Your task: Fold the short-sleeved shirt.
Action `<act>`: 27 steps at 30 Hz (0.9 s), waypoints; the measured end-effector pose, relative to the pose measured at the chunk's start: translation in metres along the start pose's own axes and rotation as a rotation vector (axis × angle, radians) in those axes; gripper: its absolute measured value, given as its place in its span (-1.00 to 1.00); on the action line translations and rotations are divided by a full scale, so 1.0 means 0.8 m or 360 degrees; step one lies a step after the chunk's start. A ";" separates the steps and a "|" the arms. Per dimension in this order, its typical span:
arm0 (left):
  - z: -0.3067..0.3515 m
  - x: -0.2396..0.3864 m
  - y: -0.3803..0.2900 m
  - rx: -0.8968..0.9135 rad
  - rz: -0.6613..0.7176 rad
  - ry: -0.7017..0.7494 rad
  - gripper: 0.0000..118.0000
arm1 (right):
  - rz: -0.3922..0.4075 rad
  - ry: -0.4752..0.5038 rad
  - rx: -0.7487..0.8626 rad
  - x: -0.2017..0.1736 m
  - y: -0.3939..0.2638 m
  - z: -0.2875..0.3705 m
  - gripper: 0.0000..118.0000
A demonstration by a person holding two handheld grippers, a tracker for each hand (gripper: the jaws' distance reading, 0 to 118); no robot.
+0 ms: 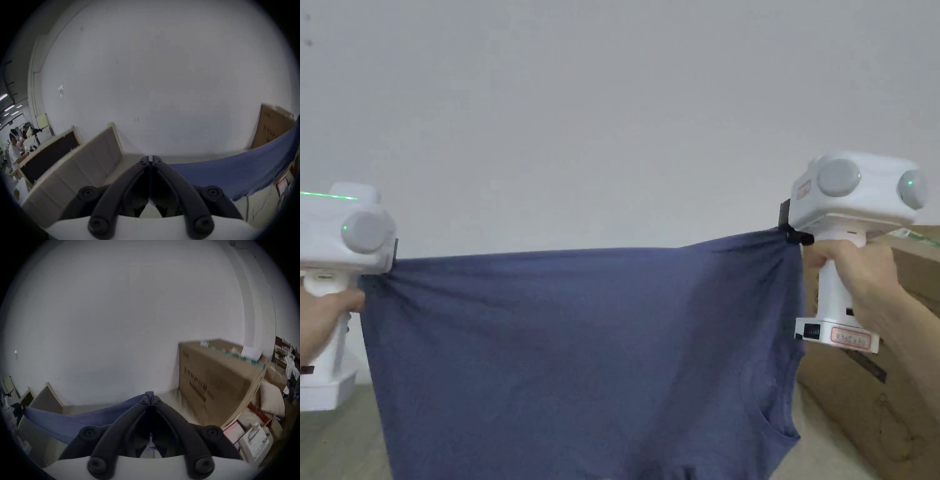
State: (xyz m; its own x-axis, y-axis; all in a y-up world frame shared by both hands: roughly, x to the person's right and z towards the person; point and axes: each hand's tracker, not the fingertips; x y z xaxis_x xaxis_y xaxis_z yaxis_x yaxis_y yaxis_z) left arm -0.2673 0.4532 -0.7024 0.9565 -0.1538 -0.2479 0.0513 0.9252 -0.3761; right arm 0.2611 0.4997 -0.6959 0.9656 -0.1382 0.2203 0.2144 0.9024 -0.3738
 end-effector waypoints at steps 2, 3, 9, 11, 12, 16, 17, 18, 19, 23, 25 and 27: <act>-0.040 0.016 -0.059 -0.0149 -0.0031 -0.0023 -0.98 | 0.0016 -0.0032 -0.0151 0.005 -0.057 -0.047 -1.00; -0.059 0.024 -0.088 -0.0213 -0.0019 -0.0018 -0.98 | 0.0012 -0.0037 -0.0216 0.008 -0.086 -0.068 -1.00; -0.147 0.061 -0.261 -0.0600 -0.0070 -0.0065 -0.98 | 0.0056 -0.0081 -0.0613 0.026 -0.257 -0.175 -1.00; -0.163 0.062 -0.312 -0.0743 -0.0069 -0.0093 -0.98 | 0.0066 -0.0088 -0.0725 0.035 -0.307 -0.192 -1.00; -0.169 0.063 -0.333 -0.0797 -0.0086 -0.0092 -0.98 | 0.0090 -0.0091 -0.0746 0.038 -0.327 -0.195 -1.00; -0.160 0.046 -0.391 -0.0876 -0.0068 -0.0103 -0.98 | 0.0120 -0.0079 -0.0835 0.051 -0.387 -0.174 -1.00; -0.148 0.039 -0.401 -0.0887 -0.0051 -0.0103 -0.98 | 0.0119 -0.0065 -0.0844 0.056 -0.396 -0.163 -1.00; -0.137 0.033 -0.408 -0.0898 -0.0033 -0.0117 -0.98 | 0.0118 -0.0057 -0.0864 0.061 -0.405 -0.149 -1.00; -0.115 0.022 -0.417 -0.0882 -0.0037 -0.0129 -0.98 | 0.0106 -0.0023 -0.0858 0.068 -0.416 -0.129 -1.00; -0.035 -0.024 -0.460 -0.0868 0.0106 -0.0184 -0.98 | 0.0149 0.0049 -0.0846 0.091 -0.456 -0.040 -1.00; 0.004 -0.042 -0.479 -0.0900 0.0125 -0.0248 -0.98 | 0.0078 0.0043 -0.0873 0.103 -0.480 0.012 -1.00; 0.043 -0.058 -0.506 -0.0986 0.0116 -0.0327 -0.98 | 0.0065 0.0087 -0.0916 0.113 -0.513 0.065 -1.00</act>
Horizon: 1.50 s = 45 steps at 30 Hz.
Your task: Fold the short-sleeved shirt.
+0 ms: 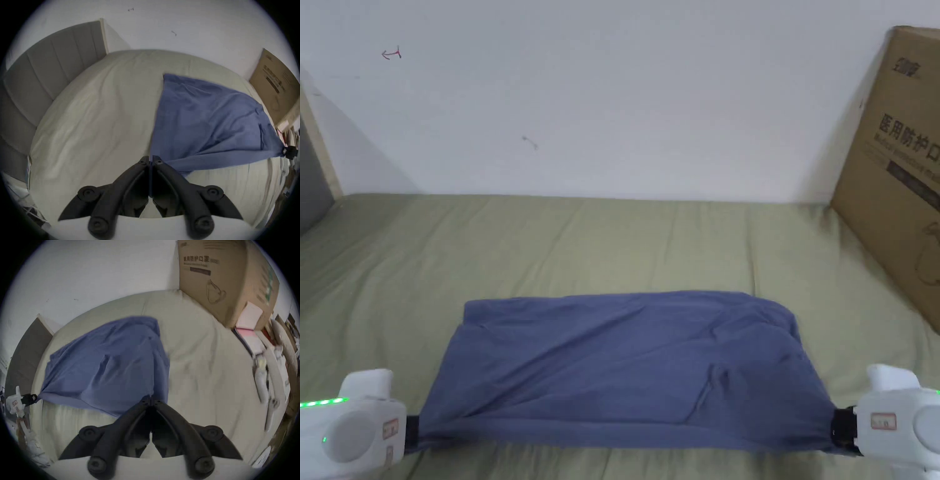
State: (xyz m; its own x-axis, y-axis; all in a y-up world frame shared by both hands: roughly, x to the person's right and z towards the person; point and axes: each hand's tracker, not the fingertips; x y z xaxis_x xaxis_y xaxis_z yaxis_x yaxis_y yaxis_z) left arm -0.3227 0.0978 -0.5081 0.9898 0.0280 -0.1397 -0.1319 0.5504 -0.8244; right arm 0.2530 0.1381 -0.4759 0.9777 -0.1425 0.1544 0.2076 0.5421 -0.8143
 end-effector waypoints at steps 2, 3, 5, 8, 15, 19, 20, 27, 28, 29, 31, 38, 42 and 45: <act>0.021 -0.010 -0.042 -0.0025 -0.0048 0.0072 -0.98 | 0.0056 -0.0052 -0.0025 0.002 -0.058 0.028 -1.00; 0.036 -0.016 -0.062 -0.0024 -0.0073 0.0060 -0.98 | 0.0068 -0.0035 -0.0018 0.006 -0.085 0.044 -1.00; 0.077 -0.023 -0.102 0.0003 -0.0067 0.0080 -0.98 | 0.0065 -0.0042 -0.0059 0.020 -0.135 0.070 -1.00; 0.134 -0.037 -0.157 0.0058 -0.0012 0.0064 -0.98 | 0.0032 -0.0036 -0.0122 0.039 -0.200 0.102 -1.00; 0.209 -0.043 -0.284 0.0056 -0.0065 0.0141 -0.98 | -0.0038 -0.0015 -0.0138 0.069 -0.302 0.154 -1.00; 0.215 -0.046 -0.321 0.0044 0.0034 0.0079 -0.83 | -0.0054 -0.0009 -0.0104 0.075 -0.313 0.160 -0.92; 0.204 -0.057 -0.320 0.0054 0.0052 0.0086 -0.59 | -0.0052 0.0001 -0.0104 0.074 -0.311 0.162 -0.66; 0.255 -0.069 -0.330 0.0172 0.0190 0.0004 0.48 | 0.0125 -0.0053 0.0041 0.028 -0.308 0.221 0.40; 0.267 -0.068 -0.332 0.0168 0.0211 -0.0046 0.25 | 0.0120 -0.0005 0.0074 0.022 -0.309 0.227 0.31; 0.275 -0.068 -0.337 0.0172 0.0239 -0.0108 -0.21 | 0.0126 0.0060 0.0088 0.015 -0.311 0.234 0.07; 0.282 -0.063 -0.345 0.0154 0.0218 -0.0160 -0.91 | 0.0138 0.0084 0.0114 0.002 -0.316 0.241 -0.55; 0.258 -0.048 -0.365 0.0133 0.0011 0.0000 -0.98 | 0.0175 0.0186 0.0001 -0.030 -0.338 0.212 -0.99; 0.243 -0.057 -0.354 0.0119 0.0076 -0.0031 0.43 | 0.0109 0.0207 -0.0072 -0.023 -0.340 0.200 -0.99; 0.226 -0.072 -0.339 0.0121 0.0188 -0.0077 0.56 | 0.0110 0.0184 -0.0098 -0.019 -0.340 0.196 -0.99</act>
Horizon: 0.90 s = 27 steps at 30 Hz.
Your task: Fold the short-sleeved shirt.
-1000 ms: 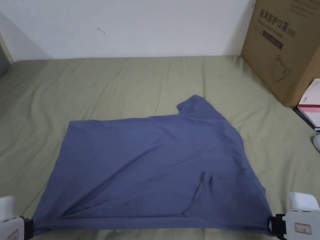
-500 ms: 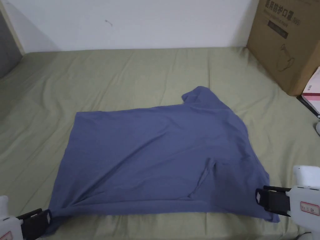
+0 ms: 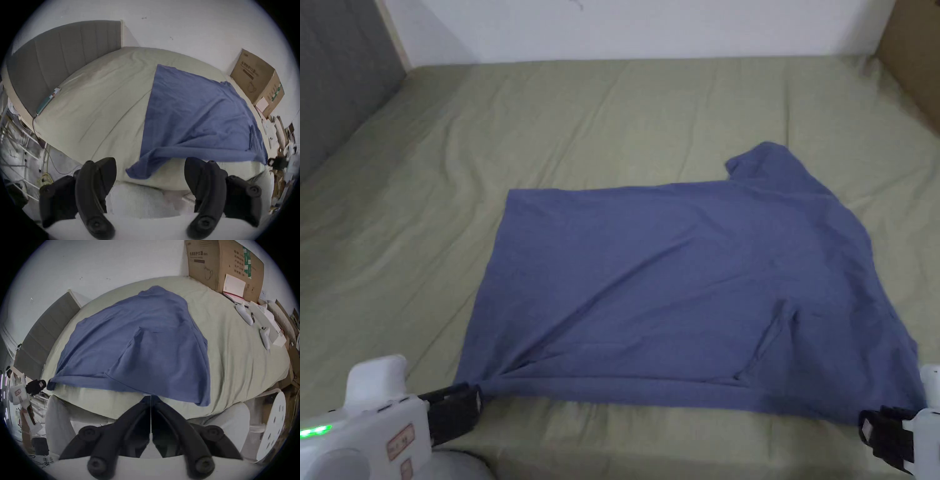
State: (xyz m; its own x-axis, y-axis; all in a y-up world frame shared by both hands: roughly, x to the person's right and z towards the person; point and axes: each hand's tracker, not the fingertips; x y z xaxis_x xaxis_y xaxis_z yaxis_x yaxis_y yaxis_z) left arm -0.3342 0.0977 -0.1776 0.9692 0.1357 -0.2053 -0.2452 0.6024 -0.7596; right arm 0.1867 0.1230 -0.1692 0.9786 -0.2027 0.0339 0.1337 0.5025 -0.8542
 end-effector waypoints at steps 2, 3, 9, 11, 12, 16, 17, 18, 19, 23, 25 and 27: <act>-0.022 -0.007 0.002 -0.0060 0.0062 -0.0018 0.47 | -0.0006 -0.0023 -0.0021 0.007 0.000 -0.004 -0.99; -0.028 -0.005 0.008 -0.0119 0.0091 -0.0055 0.07 | -0.0017 -0.0029 -0.0037 0.011 0.000 -0.007 -0.99; -0.040 0.012 0.006 -0.0130 0.0009 0.0005 -0.96 | -0.0067 -0.0062 -0.0066 0.024 -0.005 -0.002 -0.99; -0.033 0.011 0.008 -0.0110 0.0016 -0.0015 -0.96 | -0.0069 -0.0061 -0.0056 0.032 -0.006 0.000 -0.99; -0.033 0.012 0.009 -0.0132 0.0009 -0.0008 -0.96 | -0.0070 -0.0065 -0.0056 0.037 -0.004 0.001 -0.94; -0.025 0.022 0.007 -0.0141 -0.0016 0.0022 -0.96 | -0.0067 -0.0181 -0.0042 0.050 -0.001 0.001 0.13; -0.025 0.024 0.006 -0.0141 -0.0013 0.0022 -0.96 | -0.0071 -0.0190 -0.0052 0.053 0.002 -0.001 0.27; -0.025 0.025 0.005 -0.0142 -0.0010 0.0019 -0.96 | -0.0072 -0.0189 -0.0050 0.058 0.004 -0.003 0.45; -0.018 0.027 0.005 -0.0144 -0.0009 0.0017 -0.96 | -0.0077 -0.0182 -0.0037 0.063 0.006 -0.004 0.47; -0.017 0.030 0.004 -0.0154 -0.0036 0.0042 -0.96 | -0.0019 -0.0181 -0.0096 0.080 0.017 -0.031 0.45; -0.015 0.032 0.004 -0.0159 -0.0052 0.0051 -0.96 | 0.0026 -0.0184 -0.0136 0.082 0.017 -0.040 -0.37; -0.013 0.032 0.006 -0.0158 -0.0060 0.0065 -0.96 | 0.0004 -0.0200 -0.0122 0.077 0.015 -0.034 -0.95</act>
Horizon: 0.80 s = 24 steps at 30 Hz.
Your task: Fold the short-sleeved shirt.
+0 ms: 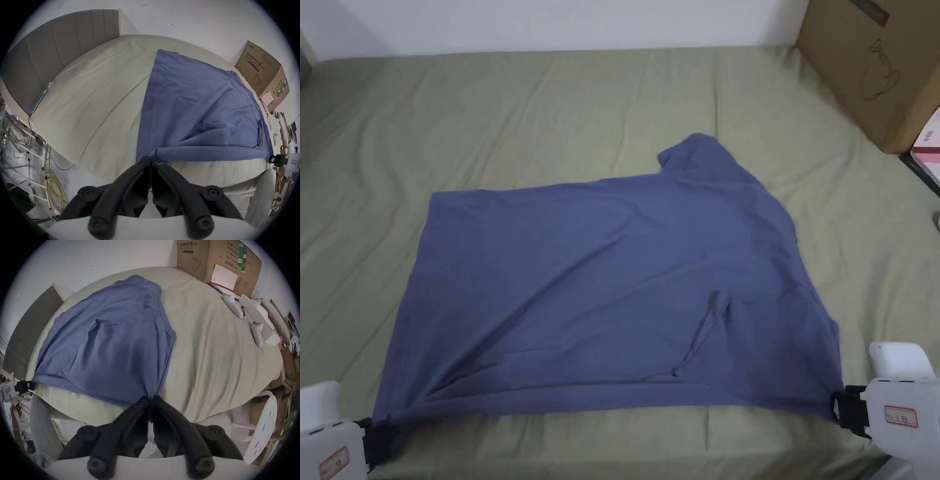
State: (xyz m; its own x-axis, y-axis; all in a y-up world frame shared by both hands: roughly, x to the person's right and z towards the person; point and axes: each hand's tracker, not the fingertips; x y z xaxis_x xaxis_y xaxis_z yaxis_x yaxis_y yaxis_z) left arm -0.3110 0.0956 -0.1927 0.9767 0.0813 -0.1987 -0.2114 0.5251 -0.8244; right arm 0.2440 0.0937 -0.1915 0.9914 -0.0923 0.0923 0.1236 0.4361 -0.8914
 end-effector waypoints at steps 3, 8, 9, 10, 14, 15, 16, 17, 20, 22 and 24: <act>0.004 -0.002 0.002 0.0002 0.0014 0.0009 -0.96 | 0.0072 -0.0020 -0.0003 -0.006 0.002 0.005 -0.95; 0.016 -0.007 0.018 0.0024 0.0007 0.0041 -0.96 | -0.0019 0.0044 0.0087 0.002 0.017 0.037 -0.95; 0.020 -0.009 0.024 0.0035 -0.0007 0.0037 -0.96 | -0.0024 0.0047 0.0108 0.003 0.025 0.046 -0.95; 0.024 -0.009 0.032 0.0040 -0.0008 0.0035 -0.96 | -0.0021 0.0059 0.0125 0.003 0.032 0.052 -0.95; 0.027 -0.010 0.078 0.0136 0.0093 -0.0049 -0.96 | -0.0013 0.0048 0.0205 0.005 0.077 0.059 -0.95; 0.023 -0.006 0.096 0.0139 0.0067 -0.0031 -0.96 | -0.0013 0.0012 0.0205 0.003 0.099 0.053 -0.95; 0.018 -0.002 0.110 0.0157 0.0049 -0.0017 -0.96 | -0.0008 0.0010 0.0202 0.003 0.112 0.048 -0.95; 0.011 0.003 0.126 0.0173 0.0014 -0.0010 -0.96 | -0.0015 0.0016 0.0205 0.005 0.128 0.038 -0.95; -0.022 0.020 0.169 0.0146 -0.0052 0.0026 -0.96 | -0.0051 0.0027 0.0172 0.003 0.171 0.003 -0.95; -0.049 0.028 0.187 0.0135 -0.0076 0.0032 -0.96 | -0.0015 -0.0043 0.0103 -0.002 0.191 -0.025 -0.95; -0.073 0.037 0.195 0.0081 -0.0073 0.0100 -0.78 | -0.0073 -0.0049 0.0106 -0.005 0.202 -0.048 -0.93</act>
State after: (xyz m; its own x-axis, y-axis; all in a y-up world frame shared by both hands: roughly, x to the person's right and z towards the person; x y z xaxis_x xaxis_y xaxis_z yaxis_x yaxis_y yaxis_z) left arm -0.3171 0.1304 -0.3578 0.9806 0.0035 -0.1958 -0.1629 0.5695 -0.8057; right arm 0.2582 0.1301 -0.3529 0.9853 -0.0863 0.1472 0.1707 0.4905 -0.8546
